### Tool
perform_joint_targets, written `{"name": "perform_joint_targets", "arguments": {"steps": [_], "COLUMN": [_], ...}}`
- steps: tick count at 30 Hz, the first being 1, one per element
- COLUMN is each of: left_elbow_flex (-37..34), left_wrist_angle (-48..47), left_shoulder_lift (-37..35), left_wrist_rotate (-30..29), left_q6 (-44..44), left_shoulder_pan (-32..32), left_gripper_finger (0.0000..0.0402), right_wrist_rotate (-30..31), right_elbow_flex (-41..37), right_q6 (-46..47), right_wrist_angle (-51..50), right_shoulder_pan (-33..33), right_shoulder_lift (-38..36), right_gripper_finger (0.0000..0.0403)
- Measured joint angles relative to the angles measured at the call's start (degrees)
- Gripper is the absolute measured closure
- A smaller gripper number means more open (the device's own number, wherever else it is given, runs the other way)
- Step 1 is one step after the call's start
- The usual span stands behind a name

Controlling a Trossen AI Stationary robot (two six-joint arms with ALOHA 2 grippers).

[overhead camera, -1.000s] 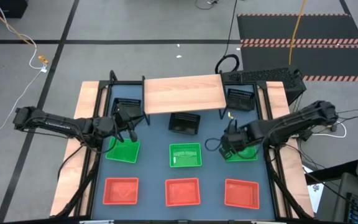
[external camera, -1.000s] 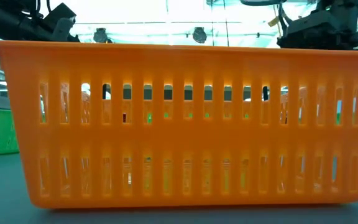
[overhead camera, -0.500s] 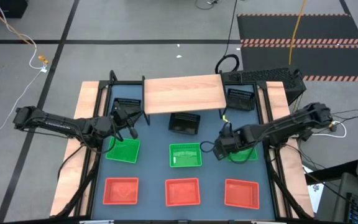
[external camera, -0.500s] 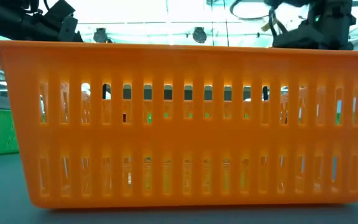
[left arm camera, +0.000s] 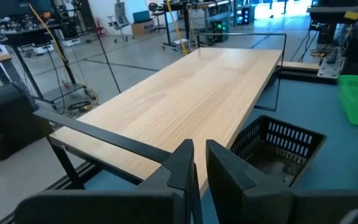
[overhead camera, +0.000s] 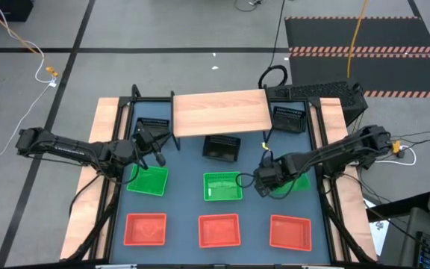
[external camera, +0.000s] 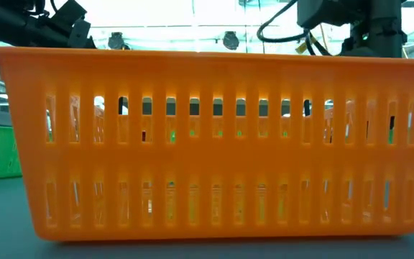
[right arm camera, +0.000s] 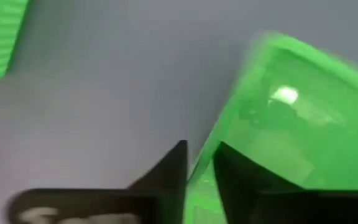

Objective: Stack baskets on shelf by color
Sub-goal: Put the middle right green bin on the shelf

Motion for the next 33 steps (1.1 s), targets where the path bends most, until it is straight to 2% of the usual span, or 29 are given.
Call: {"name": "perform_joint_targets", "arguments": {"steps": [2,8,11,16,19,28,30,33], "left_elbow_flex": [0.0,0.0,0.0,0.0,0.0,0.0,0.0,0.0], "left_wrist_angle": [0.0,-1.1,-2.3,-3.4,-3.6,-3.5,-3.4,-3.2], "left_shoulder_lift": [0.0,0.0,0.0,0.0,0.0,0.0,0.0,0.0], "left_wrist_rotate": [0.0,0.0,0.0,0.0,0.0,0.0,0.0,-0.4], "left_q6": [-0.3,-1.6,-2.7,-4.1,-4.5,-4.1,-4.0,-2.7], "left_shoulder_pan": [0.0,0.0,0.0,0.0,0.0,0.0,0.0,0.1], "left_gripper_finger": [0.0355,0.0355,0.0355,0.0355,0.0355,0.0355,0.0355,0.0355], "right_wrist_rotate": [0.1,1.7,4.8,13.6,18.6,32.2,36.9,41.8], "right_elbow_flex": [0.0,1.7,4.7,11.7,16.1,28.3,31.2,33.1], "right_q6": [-0.3,3.3,7.5,13.7,12.6,-10.9,-21.2,-44.2], "right_wrist_angle": [0.1,-3.7,-12.8,-33.7,-38.5,-35.0,-32.8,-23.5], "right_shoulder_pan": [0.0,2.2,4.7,6.3,5.4,-2.3,-4.2,-7.0], "right_shoulder_lift": [-1.3,-8.2,-12.2,-17.1,-18.4,-17.7,-16.9,-15.7], "right_gripper_finger": [0.039,0.0392,0.0397,0.0397,0.0397,0.0398,0.0398,0.0398]}}
